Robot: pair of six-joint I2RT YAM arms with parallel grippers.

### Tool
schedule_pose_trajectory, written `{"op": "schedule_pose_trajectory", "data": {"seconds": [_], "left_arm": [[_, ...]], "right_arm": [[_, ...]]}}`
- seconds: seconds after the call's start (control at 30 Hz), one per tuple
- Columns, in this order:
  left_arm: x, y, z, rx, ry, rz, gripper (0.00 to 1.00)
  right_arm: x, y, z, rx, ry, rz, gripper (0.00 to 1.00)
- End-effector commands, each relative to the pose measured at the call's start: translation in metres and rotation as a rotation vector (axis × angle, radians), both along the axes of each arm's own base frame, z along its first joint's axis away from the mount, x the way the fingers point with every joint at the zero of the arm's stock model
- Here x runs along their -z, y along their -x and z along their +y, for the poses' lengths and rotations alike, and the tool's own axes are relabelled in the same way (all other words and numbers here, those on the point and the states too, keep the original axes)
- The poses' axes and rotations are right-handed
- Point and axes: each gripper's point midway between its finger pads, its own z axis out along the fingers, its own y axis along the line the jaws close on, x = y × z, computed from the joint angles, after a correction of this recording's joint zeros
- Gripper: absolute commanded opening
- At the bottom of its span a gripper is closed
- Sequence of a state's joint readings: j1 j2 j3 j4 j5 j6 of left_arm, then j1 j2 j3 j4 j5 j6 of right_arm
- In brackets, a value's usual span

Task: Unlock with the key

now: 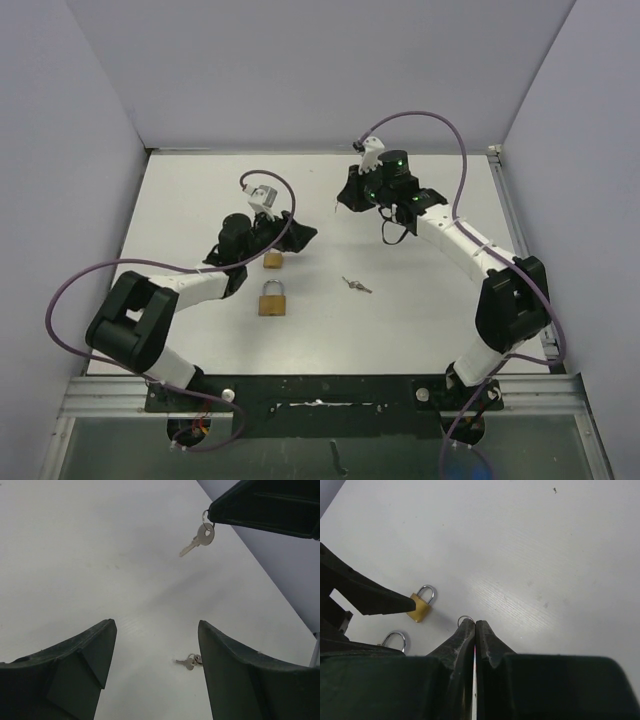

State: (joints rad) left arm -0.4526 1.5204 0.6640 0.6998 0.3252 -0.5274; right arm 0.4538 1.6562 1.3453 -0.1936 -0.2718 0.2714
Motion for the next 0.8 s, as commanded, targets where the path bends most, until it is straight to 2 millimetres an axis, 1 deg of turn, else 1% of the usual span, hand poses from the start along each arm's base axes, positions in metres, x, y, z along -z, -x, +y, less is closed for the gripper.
{"op": "schedule_pose_trajectory", "data": {"seconds": [0.0, 0.13, 0.2, 0.27, 0.4, 0.57, 0.77], "left_arm": [[-0.039, -0.001, -0.031, 0.054, 0.013, -0.238, 0.65], [-0.04, 0.005, -0.054, 0.06, -0.066, -0.336, 0.69], [-0.041, 0.007, -0.061, 0.039, -0.098, -0.387, 0.71], [-0.043, 0.006, -0.064, 0.001, -0.121, -0.436, 0.72], [-0.046, 0.001, -0.059, -0.087, -0.13, -0.496, 0.73], [-0.047, -0.002, -0.05, -0.152, -0.104, -0.548, 0.73], [-0.046, -0.001, -0.051, -0.144, -0.097, -0.595, 0.72]], "right_arm": [[-0.037, 0.014, 0.006, -0.032, -0.059, -0.059, 0.0], [-0.042, 0.021, 0.007, -0.036, -0.074, -0.052, 0.0], [-0.044, 0.024, 0.008, -0.036, -0.078, -0.048, 0.0], [-0.045, 0.028, 0.008, -0.037, -0.08, -0.04, 0.0], [-0.047, 0.035, 0.01, -0.044, -0.084, -0.03, 0.0], [-0.048, 0.044, 0.011, -0.049, -0.087, -0.021, 0.0], [-0.045, 0.052, 0.011, -0.049, -0.086, -0.004, 0.0]]}}
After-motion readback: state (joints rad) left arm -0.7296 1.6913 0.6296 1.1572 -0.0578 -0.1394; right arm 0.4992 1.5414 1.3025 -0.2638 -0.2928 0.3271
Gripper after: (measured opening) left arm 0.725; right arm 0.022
